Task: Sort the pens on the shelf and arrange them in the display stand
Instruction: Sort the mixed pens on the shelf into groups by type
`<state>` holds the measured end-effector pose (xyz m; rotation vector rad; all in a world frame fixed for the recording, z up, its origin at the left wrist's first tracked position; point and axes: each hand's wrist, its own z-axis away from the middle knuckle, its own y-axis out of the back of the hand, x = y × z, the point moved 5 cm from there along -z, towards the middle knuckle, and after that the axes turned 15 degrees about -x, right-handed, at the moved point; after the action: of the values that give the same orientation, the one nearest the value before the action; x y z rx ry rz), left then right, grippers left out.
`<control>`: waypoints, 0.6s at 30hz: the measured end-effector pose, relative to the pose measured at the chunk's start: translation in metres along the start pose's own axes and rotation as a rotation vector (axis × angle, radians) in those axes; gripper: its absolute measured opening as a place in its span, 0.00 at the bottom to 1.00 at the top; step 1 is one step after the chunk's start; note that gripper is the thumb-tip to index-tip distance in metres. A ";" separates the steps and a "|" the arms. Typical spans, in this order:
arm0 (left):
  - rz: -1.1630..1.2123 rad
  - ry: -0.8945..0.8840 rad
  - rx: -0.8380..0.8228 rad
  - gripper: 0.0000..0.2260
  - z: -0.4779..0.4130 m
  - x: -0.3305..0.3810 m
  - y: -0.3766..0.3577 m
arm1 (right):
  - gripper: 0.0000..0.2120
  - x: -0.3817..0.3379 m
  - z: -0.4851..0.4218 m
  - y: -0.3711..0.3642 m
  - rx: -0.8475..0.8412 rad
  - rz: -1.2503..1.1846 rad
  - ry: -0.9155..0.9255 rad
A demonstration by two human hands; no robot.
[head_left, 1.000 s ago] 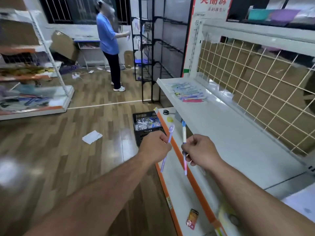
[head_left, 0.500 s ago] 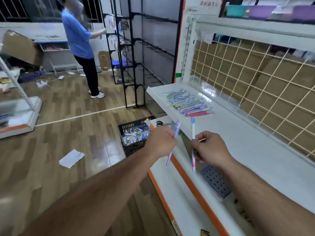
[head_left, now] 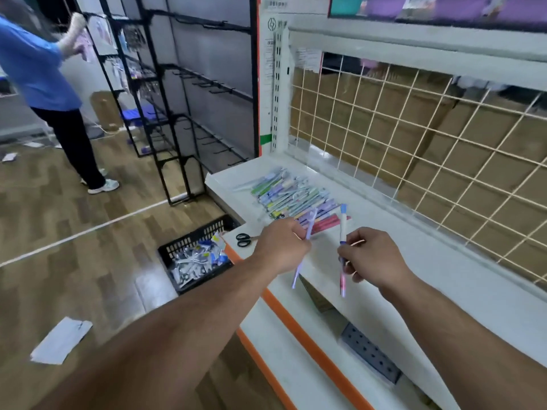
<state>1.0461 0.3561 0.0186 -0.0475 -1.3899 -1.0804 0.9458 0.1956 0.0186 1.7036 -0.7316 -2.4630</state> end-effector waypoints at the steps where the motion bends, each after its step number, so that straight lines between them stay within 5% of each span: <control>1: -0.008 -0.012 -0.013 0.03 -0.011 0.005 -0.001 | 0.02 0.001 -0.008 0.006 0.006 -0.006 -0.008; 18: -0.142 -0.225 -0.377 0.03 -0.140 0.059 -0.061 | 0.04 0.040 -0.032 0.060 0.376 -0.172 -0.252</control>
<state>1.1025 0.2038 -0.0049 -0.3587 -1.3856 -1.4816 0.9463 0.1187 -0.0001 1.6359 -1.1875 -2.8415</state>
